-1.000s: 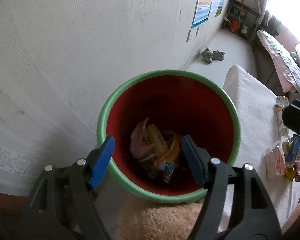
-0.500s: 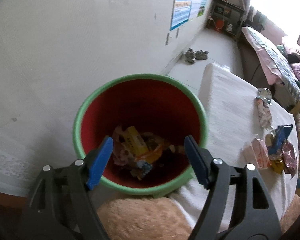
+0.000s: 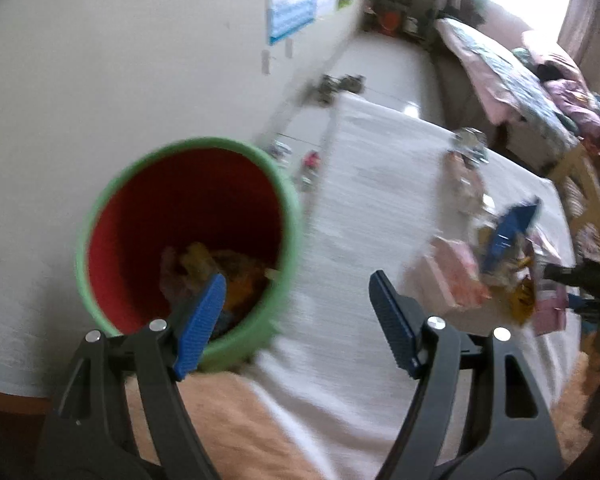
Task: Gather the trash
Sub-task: 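Move both tools back over the table toward the remaining wrappers, then grasp the pink-and-white milk carton with the left tool while the right tool grasps the maroon chip bag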
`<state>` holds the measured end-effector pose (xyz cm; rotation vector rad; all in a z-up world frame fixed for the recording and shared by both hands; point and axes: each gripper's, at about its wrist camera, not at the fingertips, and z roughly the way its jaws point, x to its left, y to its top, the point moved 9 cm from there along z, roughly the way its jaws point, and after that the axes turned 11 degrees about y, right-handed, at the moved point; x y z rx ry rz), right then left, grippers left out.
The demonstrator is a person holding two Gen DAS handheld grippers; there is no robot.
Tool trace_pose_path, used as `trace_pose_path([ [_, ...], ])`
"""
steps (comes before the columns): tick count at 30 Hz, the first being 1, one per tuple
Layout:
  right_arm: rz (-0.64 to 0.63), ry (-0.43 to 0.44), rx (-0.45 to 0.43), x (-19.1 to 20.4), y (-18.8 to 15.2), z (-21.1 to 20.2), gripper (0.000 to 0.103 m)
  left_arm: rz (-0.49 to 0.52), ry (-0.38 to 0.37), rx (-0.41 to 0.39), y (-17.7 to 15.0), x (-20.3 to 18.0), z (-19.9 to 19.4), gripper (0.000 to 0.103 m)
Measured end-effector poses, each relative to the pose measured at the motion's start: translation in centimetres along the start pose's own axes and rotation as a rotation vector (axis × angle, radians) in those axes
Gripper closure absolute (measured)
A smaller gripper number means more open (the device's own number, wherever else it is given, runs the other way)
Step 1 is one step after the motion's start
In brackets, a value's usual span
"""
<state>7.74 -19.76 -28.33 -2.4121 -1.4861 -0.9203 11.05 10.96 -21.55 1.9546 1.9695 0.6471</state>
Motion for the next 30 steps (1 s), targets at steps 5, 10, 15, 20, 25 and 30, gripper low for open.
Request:
trace_pose_path([
  [5,-0.029,0.044,0.018,0.1,-1.0,-0.9,0.065,0.064,-0.068,0.042,-1.3,-5.0,0.4,0.031],
  [10,-0.140,-0.001,-0.019,0.3,-1.7,-3.3,0.065,0.107,-0.121,0.069,-1.3,-9.0,1.2,0.031],
  [15,-0.227,-0.086,-0.049,-0.8,-3.5,-5.0,0.064,0.146,-0.155,0.118,-1.5,-12.4,3.1,0.031],
  [20,-0.249,-0.125,-0.041,-1.8,-4.2,-4.6,0.063,0.165,-0.150,0.159,-1.3,-14.6,5.6,0.031],
  [25,-0.247,-0.120,-0.027,-1.6,-4.2,-4.1,0.061,0.159,-0.166,0.200,-1.5,-15.7,7.2,0.031],
  [30,-0.260,-0.123,-0.014,-1.3,-4.5,-4.0,0.056,0.178,-0.167,0.206,-1.7,-15.8,7.8,0.040],
])
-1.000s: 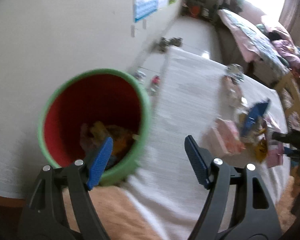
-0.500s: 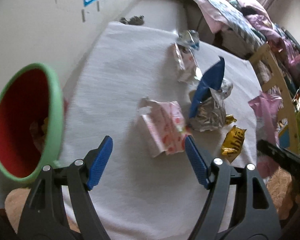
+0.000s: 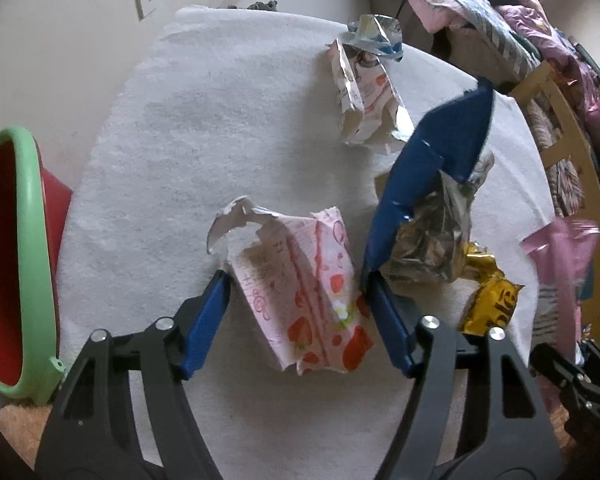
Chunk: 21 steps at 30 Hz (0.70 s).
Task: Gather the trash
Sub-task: 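Grasp the pink-and-white milk carton with the left tool while the right tool grasps the maroon chip bag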
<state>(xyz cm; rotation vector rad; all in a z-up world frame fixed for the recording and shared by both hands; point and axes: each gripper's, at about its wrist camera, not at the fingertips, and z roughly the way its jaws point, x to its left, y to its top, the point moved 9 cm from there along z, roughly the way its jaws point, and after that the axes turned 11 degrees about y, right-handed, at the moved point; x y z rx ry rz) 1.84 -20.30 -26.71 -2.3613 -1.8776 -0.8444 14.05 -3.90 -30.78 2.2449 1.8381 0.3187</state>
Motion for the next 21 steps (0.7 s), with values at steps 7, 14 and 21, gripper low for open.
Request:
trace_pose_path([
  [7,-0.003,0.007,-0.032,0.4,0.7,-0.5,0.038,0.020,-0.033,-0.006,-1.7,0.4,-1.7,0.047],
  [14,0.067,0.016,-0.013,-0.7,0.7,-0.1,0.036,0.027,-0.017,-0.012,-3.7,1.9,-2.9,0.041],
  [21,0.079,0.005,0.020,-1.5,-0.8,-0.3,0.035,0.007,-0.019,0.005,-5.2,2.7,-2.9,0.039],
])
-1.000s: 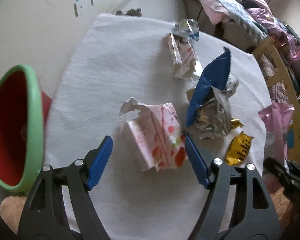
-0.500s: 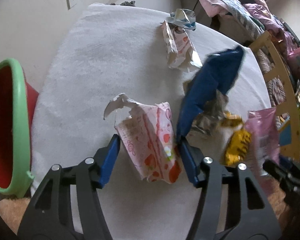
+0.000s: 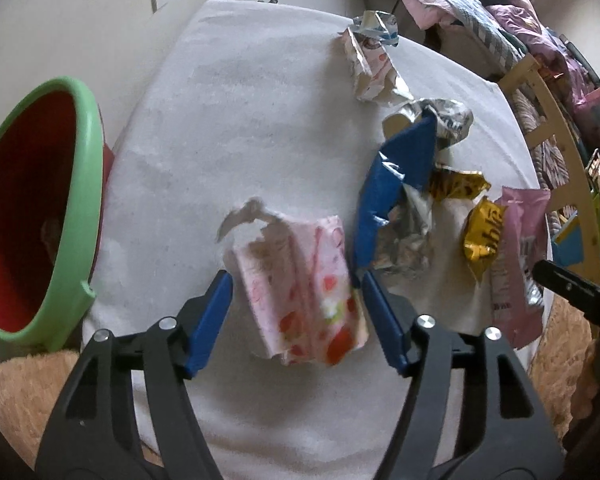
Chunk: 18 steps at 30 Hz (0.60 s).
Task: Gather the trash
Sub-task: 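Grasp the pink-and-white milk carton with the left tool while the right tool grasps the maroon chip bag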
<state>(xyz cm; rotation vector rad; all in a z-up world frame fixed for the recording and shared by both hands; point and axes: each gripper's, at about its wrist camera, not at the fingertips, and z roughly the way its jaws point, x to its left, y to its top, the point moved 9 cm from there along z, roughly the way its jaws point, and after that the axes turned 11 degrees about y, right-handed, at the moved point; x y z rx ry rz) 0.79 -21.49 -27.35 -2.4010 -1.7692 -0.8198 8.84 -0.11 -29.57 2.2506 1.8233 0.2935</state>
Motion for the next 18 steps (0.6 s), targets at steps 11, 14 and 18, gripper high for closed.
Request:
trace_pose_path([
  [11,0.032,0.000,0.029,-1.0,-1.3,0.4,0.035,-0.030,-0.002,0.040,-1.7,1.4,0.7,0.036],
  [14,0.031,-0.001,0.037,-1.1,-1.7,0.3,0.035,-0.050,-0.018,0.024,-1.4,1.9,-0.2,0.036],
  [18,0.039,-0.002,0.042,-1.4,-2.0,0.3,0.035,-0.041,-0.017,-0.010,-1.0,2.5,-1.5,0.036],
])
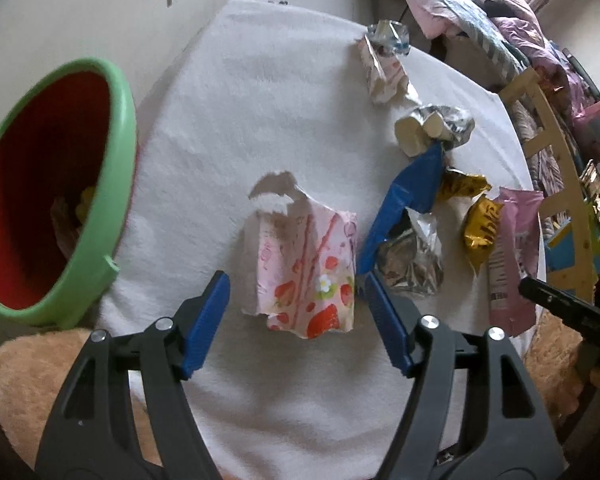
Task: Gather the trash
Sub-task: 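Grasp the pink-and-white milk carton with the left tool while the right tool grasps the maroon chip bag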
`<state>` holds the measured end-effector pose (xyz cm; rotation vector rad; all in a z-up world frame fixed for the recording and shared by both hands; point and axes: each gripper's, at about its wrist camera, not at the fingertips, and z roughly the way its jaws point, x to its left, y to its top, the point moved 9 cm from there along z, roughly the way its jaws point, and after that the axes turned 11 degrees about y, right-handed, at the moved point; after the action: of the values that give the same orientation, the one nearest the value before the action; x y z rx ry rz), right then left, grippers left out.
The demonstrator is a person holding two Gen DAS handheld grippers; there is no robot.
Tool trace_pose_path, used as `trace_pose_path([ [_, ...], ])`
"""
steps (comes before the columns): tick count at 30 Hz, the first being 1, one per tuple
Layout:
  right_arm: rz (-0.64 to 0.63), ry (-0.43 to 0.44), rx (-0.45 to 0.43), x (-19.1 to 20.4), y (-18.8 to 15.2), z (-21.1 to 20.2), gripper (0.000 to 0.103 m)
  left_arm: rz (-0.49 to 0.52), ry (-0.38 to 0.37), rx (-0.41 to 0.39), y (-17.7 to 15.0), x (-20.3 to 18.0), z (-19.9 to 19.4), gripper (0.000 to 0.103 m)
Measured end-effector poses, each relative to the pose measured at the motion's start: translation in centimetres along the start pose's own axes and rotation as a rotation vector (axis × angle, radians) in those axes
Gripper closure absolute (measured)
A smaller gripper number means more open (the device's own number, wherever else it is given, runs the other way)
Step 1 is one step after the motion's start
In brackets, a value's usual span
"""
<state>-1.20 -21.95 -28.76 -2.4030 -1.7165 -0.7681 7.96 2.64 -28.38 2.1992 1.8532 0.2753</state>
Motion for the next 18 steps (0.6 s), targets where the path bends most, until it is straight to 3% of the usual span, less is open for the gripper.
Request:
trace_pose_path([
  [5,-0.004,0.000,-0.001,0.1,-0.2,0.0,0.035,-0.017,0.022,0.011,0.5,0.9,0.8,0.036],
  [16,-0.002,0.001,0.009,0.1,-0.3,0.1,0.035,0.047,-0.006,0.056,-0.3,-1.9,3.2,0.034],
  [18,0.011,0.008,0.019,-0.1,-0.6,0.2,0.035,0.054,0.000,0.055,-0.6,-1.9,3.1,0.041],
])
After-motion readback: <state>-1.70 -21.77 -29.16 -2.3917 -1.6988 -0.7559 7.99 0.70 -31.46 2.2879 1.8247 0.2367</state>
